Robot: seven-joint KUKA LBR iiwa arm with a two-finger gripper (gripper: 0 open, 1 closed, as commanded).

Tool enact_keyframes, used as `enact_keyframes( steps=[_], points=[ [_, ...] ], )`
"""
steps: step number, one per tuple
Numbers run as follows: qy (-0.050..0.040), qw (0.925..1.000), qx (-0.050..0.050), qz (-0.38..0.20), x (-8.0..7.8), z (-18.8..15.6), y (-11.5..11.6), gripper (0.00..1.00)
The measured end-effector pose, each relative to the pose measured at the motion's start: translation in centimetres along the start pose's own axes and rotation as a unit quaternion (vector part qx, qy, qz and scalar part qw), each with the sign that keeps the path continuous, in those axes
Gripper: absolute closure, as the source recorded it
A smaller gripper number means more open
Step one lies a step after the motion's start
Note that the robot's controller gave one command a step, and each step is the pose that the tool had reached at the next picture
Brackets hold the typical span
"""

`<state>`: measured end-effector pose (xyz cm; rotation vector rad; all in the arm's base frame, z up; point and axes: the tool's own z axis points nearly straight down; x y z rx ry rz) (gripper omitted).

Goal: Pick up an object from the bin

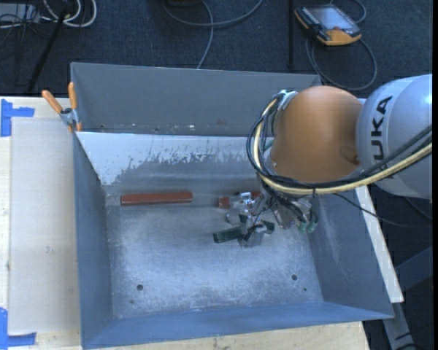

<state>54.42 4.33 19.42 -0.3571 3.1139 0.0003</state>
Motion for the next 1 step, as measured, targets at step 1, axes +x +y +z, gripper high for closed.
enact_keyframes(
  steps=[1],
  points=[
    [0.0024,0.9890,0.000,-0.148,2.98,-5.10,-2.68,1.00]
  ],
)
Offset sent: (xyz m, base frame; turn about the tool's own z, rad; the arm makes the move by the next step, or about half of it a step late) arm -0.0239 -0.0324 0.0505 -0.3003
